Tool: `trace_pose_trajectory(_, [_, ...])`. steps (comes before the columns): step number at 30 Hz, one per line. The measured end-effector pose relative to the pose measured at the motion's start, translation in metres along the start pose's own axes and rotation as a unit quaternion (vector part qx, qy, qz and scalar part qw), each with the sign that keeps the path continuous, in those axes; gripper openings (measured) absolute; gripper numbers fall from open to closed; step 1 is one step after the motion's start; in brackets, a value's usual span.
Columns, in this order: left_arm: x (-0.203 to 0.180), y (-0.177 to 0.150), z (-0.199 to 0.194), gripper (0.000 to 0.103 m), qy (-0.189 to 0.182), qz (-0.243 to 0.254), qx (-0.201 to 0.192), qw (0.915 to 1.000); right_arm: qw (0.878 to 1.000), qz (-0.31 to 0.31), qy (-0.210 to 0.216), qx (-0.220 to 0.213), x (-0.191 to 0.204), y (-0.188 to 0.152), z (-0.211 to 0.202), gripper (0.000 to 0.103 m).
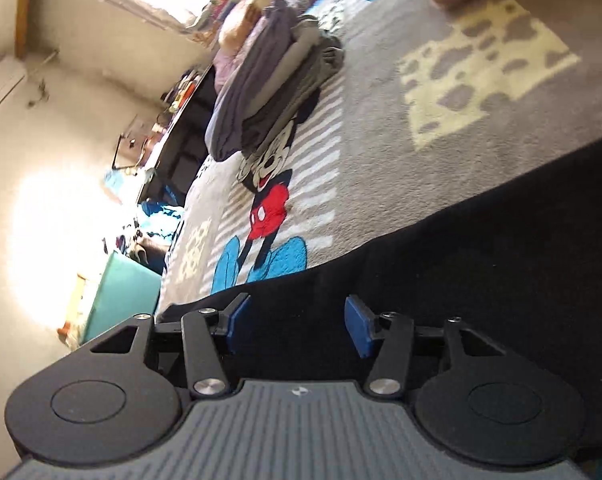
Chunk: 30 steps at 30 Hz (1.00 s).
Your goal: Fold clothes
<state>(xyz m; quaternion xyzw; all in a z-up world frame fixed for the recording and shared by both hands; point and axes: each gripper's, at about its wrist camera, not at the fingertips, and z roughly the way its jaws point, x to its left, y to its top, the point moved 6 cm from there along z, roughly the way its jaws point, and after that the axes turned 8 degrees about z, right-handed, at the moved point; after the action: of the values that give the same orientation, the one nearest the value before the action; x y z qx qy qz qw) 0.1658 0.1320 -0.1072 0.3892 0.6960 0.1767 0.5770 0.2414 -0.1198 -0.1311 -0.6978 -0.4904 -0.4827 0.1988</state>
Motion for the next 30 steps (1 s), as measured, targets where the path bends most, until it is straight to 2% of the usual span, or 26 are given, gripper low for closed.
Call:
trace_pose_trajectory(2, [0.001, 0.002, 0.001, 0.011, -0.011, -0.008, -0.001, 0.9999, 1.000, 0.007, 0.000, 0.010, 0.001, 0.013, -0.005, 0.059])
trace_pose_trajectory(5, [-0.004, 0.005, 0.000, 0.011, -0.026, -0.004, -0.006, 0.9996, 0.999, -0.012, -0.025, 0.024, 0.000, 0.030, -0.010, 0.066])
trace_pose_trajectory(8, [-0.017, 0.011, -0.001, 0.011, -0.051, 0.013, -0.015, 0.9985, 0.997, -0.013, -0.050, 0.052, -0.012, 0.037, -0.002, 0.066])
trace_pose_trajectory(10, [-0.027, 0.012, -0.002, 0.011, -0.067, 0.030, -0.017, 0.9972, 0.997, -0.016, -0.048, 0.059, -0.017, 0.036, 0.003, 0.066])
trace_pose_trajectory(15, [-0.053, 0.010, -0.007, 0.011, -0.106, 0.059, -0.023, 0.9924, 0.999, 0.036, -0.008, 0.038, -0.027, 0.040, -0.006, 0.068])
trace_pose_trajectory(21, [-0.085, 0.006, -0.008, 0.011, -0.122, 0.098, -0.023, 0.9874, 0.996, 0.072, 0.050, 0.007, -0.031, 0.046, -0.041, 0.069])
trace_pose_trajectory(26, [-0.115, -0.003, -0.004, 0.011, -0.127, 0.127, -0.015, 0.9836, 0.992, 0.071, 0.094, -0.039, -0.051, 0.046, -0.110, 0.070])
trace_pose_trajectory(30, [-0.153, -0.024, 0.004, 0.011, -0.125, 0.197, 0.004, 0.9725, 0.985, 0.076, 0.126, -0.093, -0.084, 0.044, -0.166, 0.071])
